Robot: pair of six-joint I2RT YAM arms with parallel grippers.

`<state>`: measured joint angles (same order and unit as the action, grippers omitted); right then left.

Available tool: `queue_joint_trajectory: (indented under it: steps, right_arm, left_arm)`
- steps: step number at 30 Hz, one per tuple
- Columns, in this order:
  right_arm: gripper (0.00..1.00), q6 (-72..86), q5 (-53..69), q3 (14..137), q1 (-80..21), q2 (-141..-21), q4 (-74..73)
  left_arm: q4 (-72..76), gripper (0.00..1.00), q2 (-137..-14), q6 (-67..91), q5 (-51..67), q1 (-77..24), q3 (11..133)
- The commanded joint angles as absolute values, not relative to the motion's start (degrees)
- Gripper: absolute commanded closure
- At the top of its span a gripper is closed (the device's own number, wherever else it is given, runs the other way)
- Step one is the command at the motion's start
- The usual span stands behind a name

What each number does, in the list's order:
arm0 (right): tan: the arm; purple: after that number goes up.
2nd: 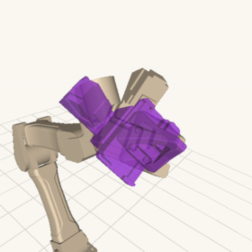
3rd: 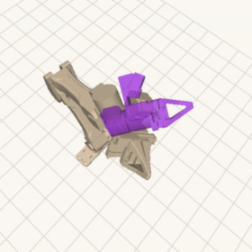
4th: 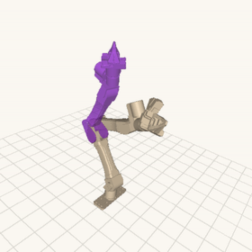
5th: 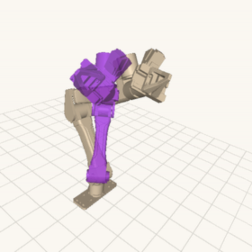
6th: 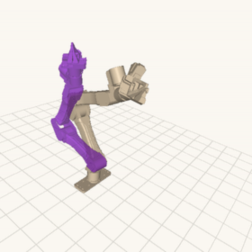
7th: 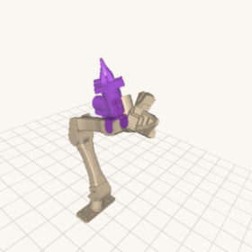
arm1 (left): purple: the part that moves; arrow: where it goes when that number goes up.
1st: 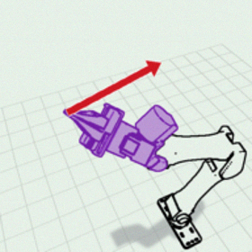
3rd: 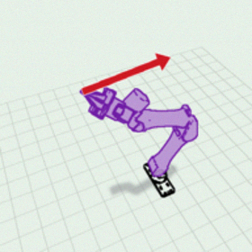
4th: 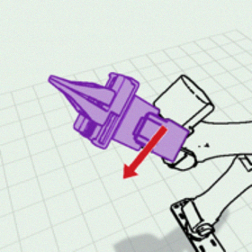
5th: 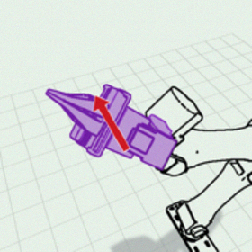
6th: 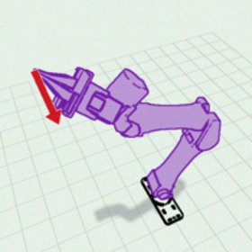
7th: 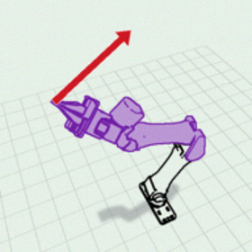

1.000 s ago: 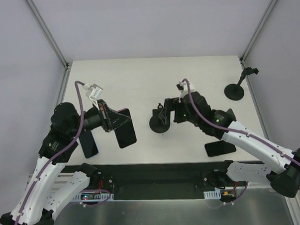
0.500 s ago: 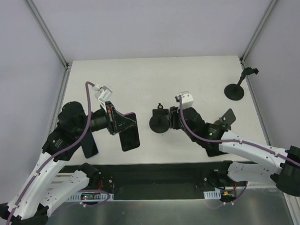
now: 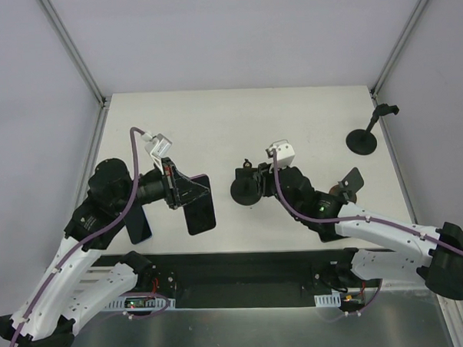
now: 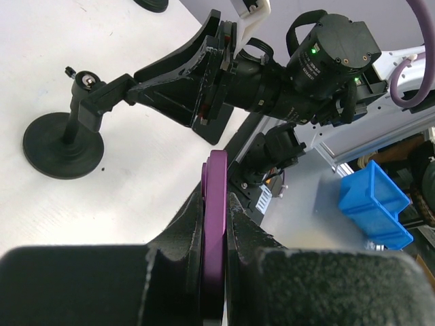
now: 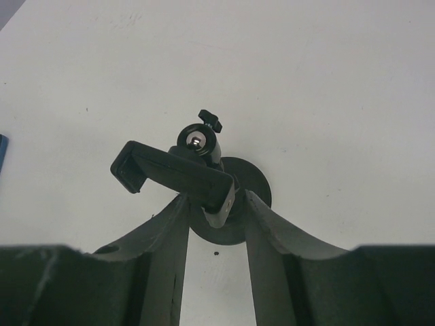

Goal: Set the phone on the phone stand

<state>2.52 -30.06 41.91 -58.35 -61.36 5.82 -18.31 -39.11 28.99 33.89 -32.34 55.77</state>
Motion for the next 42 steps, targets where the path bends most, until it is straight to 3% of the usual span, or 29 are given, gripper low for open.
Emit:
queue_joint_trajectory:
  steps: [1,9,16,24,30,35,42]
  right_arm:
    - [0.61,1.3,-31.1,42.5,-58.5,-62.8,9.9]
    - [0.74,1.1,-30.8,43.0,-58.5,-65.0,10.9]
    - [0.99,1.0,-31.0,42.7,-58.5,-64.6,11.5]
    - [0.99,-3.2,-27.5,42.3,-58.4,-66.5,14.8]
    - [0.99,-8.3,-15.9,39.1,-56.7,-64.8,20.7]
    - [0.99,-8.8,-3.8,37.1,-52.1,-63.5,23.3]
    - [0.99,-6.8,5.3,35.9,-47.8,-63.6,24.6]
  left_arm:
    - [-14.9,1.0,-39.7,29.8,33.6,-33.0,56.3]
    - [-14.2,1.0,-41.7,29.0,33.0,-33.4,56.9]
    - [-5.0,1.0,-45.5,27.2,33.7,-36.4,55.5]
    - [9.7,1.0,-52.1,14.3,36.4,-41.6,53.8]
    - [28.9,1.0,-53.0,2.9,46.6,-42.5,45.3]
    - [30.8,1.0,-59.8,0.7,58.9,-42.6,49.3]
    - [40.3,1.0,-72.1,2.6,64.5,-42.5,53.2]
